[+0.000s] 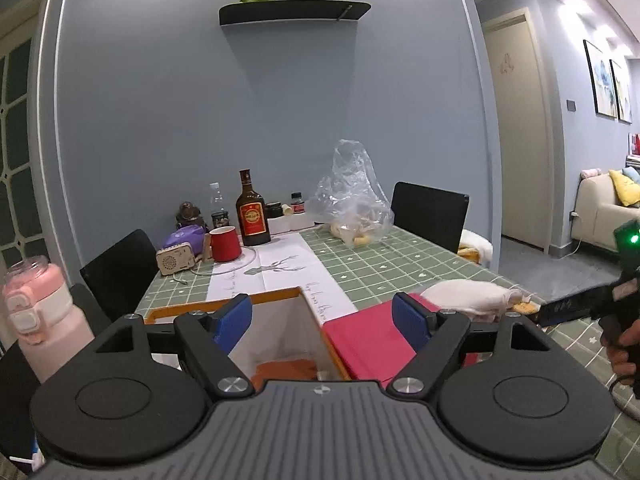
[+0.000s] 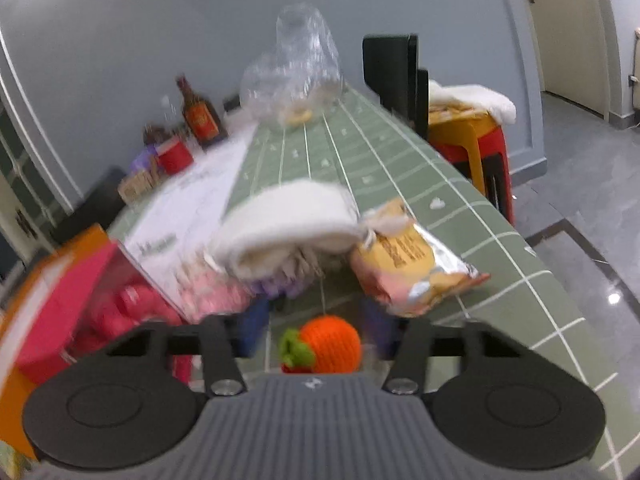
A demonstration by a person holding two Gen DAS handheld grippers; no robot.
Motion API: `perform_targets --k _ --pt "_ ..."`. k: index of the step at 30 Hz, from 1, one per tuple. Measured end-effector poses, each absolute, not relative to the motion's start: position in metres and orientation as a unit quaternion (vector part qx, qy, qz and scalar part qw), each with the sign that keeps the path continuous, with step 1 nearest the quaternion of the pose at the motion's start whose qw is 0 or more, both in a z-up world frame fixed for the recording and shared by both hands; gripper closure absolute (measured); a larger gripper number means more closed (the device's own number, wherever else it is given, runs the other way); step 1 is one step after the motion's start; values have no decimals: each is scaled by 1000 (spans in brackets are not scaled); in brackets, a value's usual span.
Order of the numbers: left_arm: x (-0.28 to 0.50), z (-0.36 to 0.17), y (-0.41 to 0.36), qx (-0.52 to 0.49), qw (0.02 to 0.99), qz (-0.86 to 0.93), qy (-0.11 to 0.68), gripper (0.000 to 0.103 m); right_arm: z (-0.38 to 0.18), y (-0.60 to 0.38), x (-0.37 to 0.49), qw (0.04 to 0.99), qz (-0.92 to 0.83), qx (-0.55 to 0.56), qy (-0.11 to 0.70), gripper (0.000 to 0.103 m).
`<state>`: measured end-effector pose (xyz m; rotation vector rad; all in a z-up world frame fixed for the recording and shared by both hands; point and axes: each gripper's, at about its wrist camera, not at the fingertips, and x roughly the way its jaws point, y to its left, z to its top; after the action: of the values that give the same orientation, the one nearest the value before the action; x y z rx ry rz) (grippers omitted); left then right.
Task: Organize soft objects
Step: 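Move the right gripper to the crocheted orange strawberry, then close the right gripper on the crocheted strawberry and lift it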
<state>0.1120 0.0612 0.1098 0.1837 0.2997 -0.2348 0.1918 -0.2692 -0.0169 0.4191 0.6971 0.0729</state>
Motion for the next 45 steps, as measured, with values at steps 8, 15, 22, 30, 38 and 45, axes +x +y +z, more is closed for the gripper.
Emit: perform_targets --k 8,15,22,30,38,45 --pt "120 119 39 52 973 -146 173 10 -16 -250 199 919 70 165 352 53" --pt "126 115 14 64 967 -164 183 10 -31 -242 210 908 59 135 393 63" --pt "130 97 -17 129 960 -179 172 10 -23 -252 200 912 90 169 362 84" --pt "152 80 -62 186 952 -175 166 10 -20 -257 197 910 91 192 356 83" --pt "177 61 -77 152 949 -182 207 10 -23 -243 204 918 67 156 358 48" --pt "183 57 -69 139 947 -176 231 10 -33 -222 208 913 71 92 391 58"
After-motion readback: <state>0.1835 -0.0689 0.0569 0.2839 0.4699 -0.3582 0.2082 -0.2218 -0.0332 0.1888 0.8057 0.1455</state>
